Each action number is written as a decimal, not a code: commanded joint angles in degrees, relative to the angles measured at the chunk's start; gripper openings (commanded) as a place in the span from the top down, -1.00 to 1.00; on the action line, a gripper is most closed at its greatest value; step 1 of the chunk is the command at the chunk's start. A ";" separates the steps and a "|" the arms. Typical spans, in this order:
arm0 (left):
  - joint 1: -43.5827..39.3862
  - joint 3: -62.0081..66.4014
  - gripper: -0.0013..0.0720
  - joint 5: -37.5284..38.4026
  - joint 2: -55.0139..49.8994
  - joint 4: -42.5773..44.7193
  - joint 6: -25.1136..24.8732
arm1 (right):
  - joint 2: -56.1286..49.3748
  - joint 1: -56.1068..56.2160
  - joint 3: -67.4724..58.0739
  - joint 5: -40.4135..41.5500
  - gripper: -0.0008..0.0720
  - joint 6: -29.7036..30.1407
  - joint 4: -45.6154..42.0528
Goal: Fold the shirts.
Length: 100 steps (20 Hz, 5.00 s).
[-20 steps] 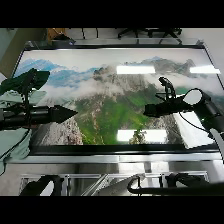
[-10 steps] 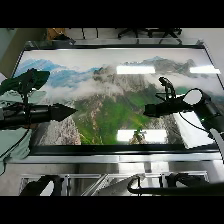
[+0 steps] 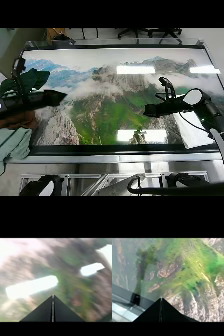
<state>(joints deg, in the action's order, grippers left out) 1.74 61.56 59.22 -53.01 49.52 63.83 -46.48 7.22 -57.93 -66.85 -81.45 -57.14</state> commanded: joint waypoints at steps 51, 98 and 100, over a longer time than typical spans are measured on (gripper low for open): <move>-30.49 31.85 0.92 14.29 -27.47 19.30 19.93 | -0.81 0.07 0.02 -0.02 0.93 -0.02 0.00; -32.28 -27.43 0.92 -15.28 -17.42 -20.44 3.08 | -13.18 -3.61 16.59 -5.29 0.93 19.28 10.67; -30.10 -27.36 0.92 -14.64 -13.97 -19.43 3.15 | -13.05 -4.83 13.90 -6.93 0.93 19.34 9.16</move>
<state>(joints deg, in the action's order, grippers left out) -30.04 34.06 44.07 -70.17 29.15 67.37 -58.83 3.29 -42.11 -72.44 -64.38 -49.52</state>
